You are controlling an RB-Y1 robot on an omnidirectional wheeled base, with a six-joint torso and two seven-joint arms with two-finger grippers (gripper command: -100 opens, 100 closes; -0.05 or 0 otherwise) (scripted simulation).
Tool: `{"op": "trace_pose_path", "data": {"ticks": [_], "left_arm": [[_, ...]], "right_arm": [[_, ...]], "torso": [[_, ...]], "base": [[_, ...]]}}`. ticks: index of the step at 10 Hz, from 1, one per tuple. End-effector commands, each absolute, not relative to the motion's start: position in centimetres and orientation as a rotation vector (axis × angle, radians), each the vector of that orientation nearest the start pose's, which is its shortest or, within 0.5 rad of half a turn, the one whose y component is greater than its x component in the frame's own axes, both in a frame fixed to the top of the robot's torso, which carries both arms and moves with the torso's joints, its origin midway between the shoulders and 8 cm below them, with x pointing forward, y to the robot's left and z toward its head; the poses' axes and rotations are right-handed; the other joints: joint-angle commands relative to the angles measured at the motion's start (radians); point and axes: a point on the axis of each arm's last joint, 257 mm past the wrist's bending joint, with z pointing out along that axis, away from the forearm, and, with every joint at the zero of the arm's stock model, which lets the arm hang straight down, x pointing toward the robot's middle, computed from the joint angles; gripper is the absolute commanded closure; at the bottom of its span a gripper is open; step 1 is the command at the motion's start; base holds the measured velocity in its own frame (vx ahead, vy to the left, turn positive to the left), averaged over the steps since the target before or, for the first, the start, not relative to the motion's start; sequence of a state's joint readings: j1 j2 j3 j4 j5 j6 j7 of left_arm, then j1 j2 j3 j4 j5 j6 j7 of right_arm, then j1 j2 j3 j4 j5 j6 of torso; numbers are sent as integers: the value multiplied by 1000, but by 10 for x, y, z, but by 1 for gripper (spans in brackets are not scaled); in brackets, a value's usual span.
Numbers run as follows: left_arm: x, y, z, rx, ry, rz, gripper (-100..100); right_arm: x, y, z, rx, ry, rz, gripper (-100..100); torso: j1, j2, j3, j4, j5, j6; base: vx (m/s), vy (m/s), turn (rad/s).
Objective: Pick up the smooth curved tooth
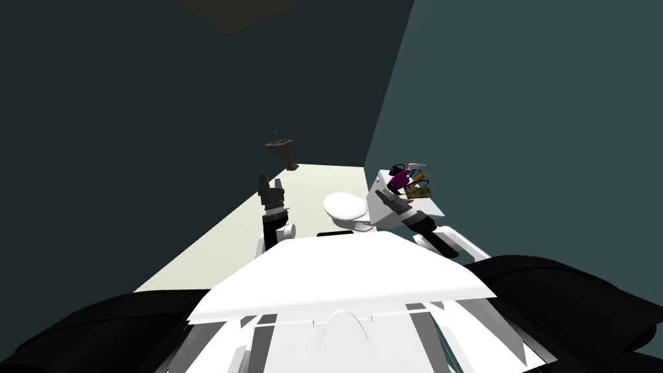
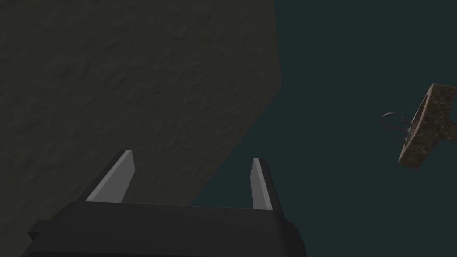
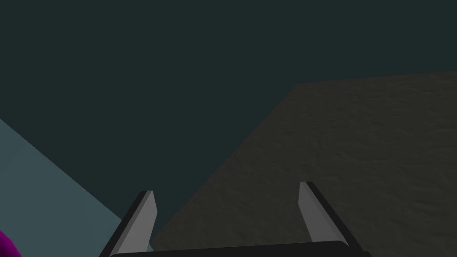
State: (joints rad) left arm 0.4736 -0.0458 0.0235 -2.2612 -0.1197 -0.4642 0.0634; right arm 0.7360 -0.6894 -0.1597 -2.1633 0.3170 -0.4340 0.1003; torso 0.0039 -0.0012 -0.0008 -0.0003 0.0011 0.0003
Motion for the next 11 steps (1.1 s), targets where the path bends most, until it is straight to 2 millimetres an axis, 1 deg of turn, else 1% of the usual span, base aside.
{"op": "trace_pose_path", "data": {"ticks": [1, 2, 3, 4, 5, 6, 8, 9, 10, 11], "left_arm": [[356, 278, 17, -666, 647, -1262, 0], [356, 278, 17, -666, 648, -1262, 0], [356, 278, 17, -666, 647, -1262, 0], [356, 278, 17, -666, 647, -1262, 0], [356, 278, 17, -666, 647, -1262, 0], [356, 278, 17, -666, 647, -1262, 0], [356, 278, 17, -666, 647, -1262, 0], [356, 278, 17, -666, 648, -1262, 0], [356, 278, 17, -666, 648, -1262, 0], [356, 278, 17, -666, 648, -1262, 0]], "right_arm": [[337, -304, -125, 24, 1539, 667, -100], [333, -313, -138, -10, 1592, 633, -100], [333, -312, -138, -37, 1605, 631, -100], [329, -322, -150, -63, 1652, 598, -100], [329, -320, -151, -93, 1667, 596, -100], [324, -331, -162, -119, 1712, 563, -100], [325, -329, -162, -166, 1733, 560, -100], [321, -340, -173, -200, 1780, 528, -100], [321, -338, -173, -233, 1794, 526, -100], [316, -350, -183, -261, 1836, 495, -100]], "torso": [[0, 0, 0, 0, 0, 0], [-2, 1, 1, 0, -1, 0], [-2, 1, 0, 0, -1, 0], [-1, 1, 0, 0, 0, 0], [-1, 1, 0, 0, 0, 0], [-1, 1, 0, 0, 0, 0], [-1, 1, 1, 0, 0, 0], [-2, 2, 1, 0, -1, 0], [-2, 1, 1, 0, -1, 0], [-2, 1, 1, 0, -1, 0]], "base": [[16, 17, -12], [23, 38, 101], [24, 41, 67], [28, 52, 137], [25, 42, 61], [24, 54, 96], [14, 31, 31], [25, 27, 109], [23, 23, 67], [19, 31, 106]]}}
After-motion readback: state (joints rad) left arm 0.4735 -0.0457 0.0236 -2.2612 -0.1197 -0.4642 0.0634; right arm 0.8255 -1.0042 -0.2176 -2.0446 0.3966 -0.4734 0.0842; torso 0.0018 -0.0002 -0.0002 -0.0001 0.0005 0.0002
